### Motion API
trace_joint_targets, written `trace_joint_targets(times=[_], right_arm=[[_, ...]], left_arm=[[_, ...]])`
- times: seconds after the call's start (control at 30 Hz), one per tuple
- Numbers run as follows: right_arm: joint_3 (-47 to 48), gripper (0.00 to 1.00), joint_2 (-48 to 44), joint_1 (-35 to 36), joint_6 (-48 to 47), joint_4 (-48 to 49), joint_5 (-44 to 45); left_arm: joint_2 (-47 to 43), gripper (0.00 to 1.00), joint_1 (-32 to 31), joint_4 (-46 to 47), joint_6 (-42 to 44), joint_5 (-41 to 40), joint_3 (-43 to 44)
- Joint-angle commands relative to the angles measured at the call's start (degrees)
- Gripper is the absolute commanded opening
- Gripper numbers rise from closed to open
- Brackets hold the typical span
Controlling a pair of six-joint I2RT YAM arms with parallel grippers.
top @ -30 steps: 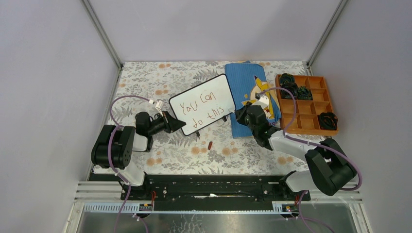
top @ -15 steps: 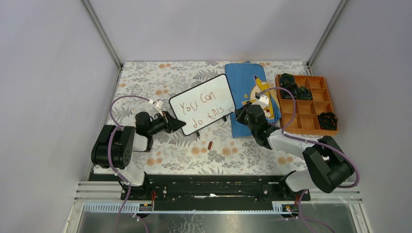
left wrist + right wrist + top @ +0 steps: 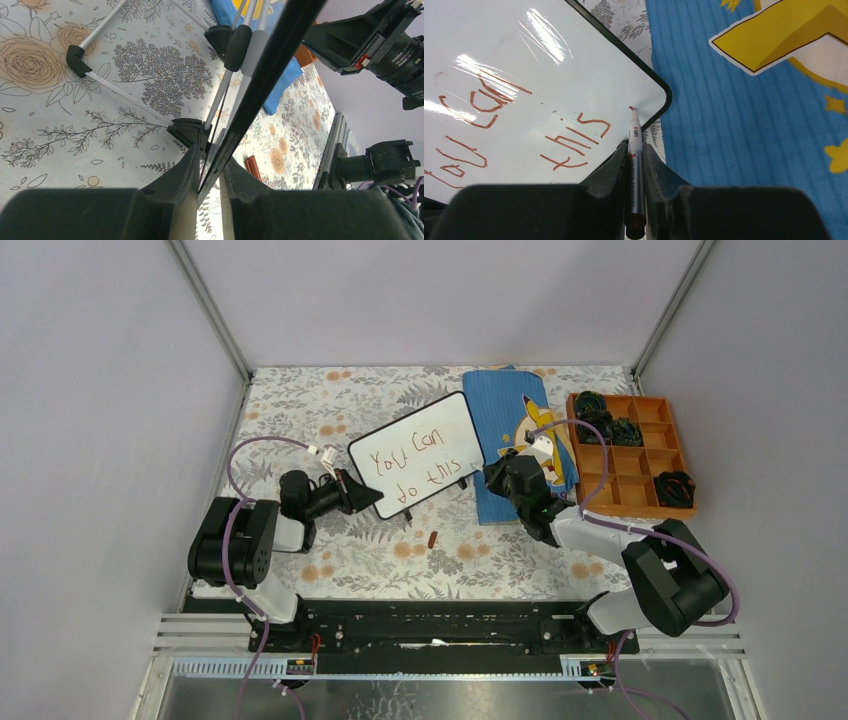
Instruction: Write a sentence on the whiteboard
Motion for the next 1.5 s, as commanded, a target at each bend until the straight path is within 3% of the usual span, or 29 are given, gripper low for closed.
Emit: trace_joint_targets(times=[0.0, 0.33, 0.47, 0.73, 0.9, 0.93, 0.97, 1.1, 1.2, 1.3, 1.47], right_arm=[[1.66, 0.00, 0.03, -0.51, 0.00, 0.55, 0.71], [3.11, 0.00, -6.66, -0.58, 0.29, -2.06, 0.51], [4.53, 0.00, -11.87, -0.52, 0.36, -4.68, -0.99], [2.57, 0.00, -21.22, -0.05, 0.90, -11.45, -4.92], [0.27, 0.00, -25.89, -0.05, 0.05, -13.99, -6.20], [-0.20, 0.00, -26.68, -0.06, 0.09, -14.17, -6.35], [-0.55, 0.00, -27.34, -0.06, 0.06, -14.31, -6.42], [-1.44, 0.00, -29.56, -0.06, 0.47, -14.78, -5.83], [-2.05, 0.00, -30.92, -0.05, 0.55, -13.76, -6.50], [-2.30, 0.00, -32.17, -0.05, 0.53, -13.05, -7.59], [-2.59, 0.00, -33.60, -0.01, -0.67, -13.03, -8.98]], left_arm=[[1.17, 0.25, -0.24, -2.13, 1.67, -1.91, 0.40], [1.08, 0.26, -0.24, -1.91, 1.70, -1.91, 0.31], [0.77, 0.32, -0.24, -1.28, 1.53, -2.11, -0.07], [-0.61, 0.55, -0.24, 0.08, 1.24, -3.25, -1.20], [-5.03, 0.84, -0.24, -1.82, 1.79, -5.83, -2.80], [-6.71, 0.97, -0.24, -3.75, 2.57, -6.36, -2.93], [-8.45, 0.99, -0.24, -6.39, 3.19, -7.04, -2.88], [-20.36, 0.99, -0.16, -19.43, 4.79, -13.35, -2.55], [-31.09, 0.99, -0.15, -37.32, 9.64, -20.65, -0.39], [-40.55, 0.99, -0.15, -53.06, 11.34, -32.48, 4.47], [-52.98, 0.99, -0.16, -66.27, 8.28, -55.81, 9.00]])
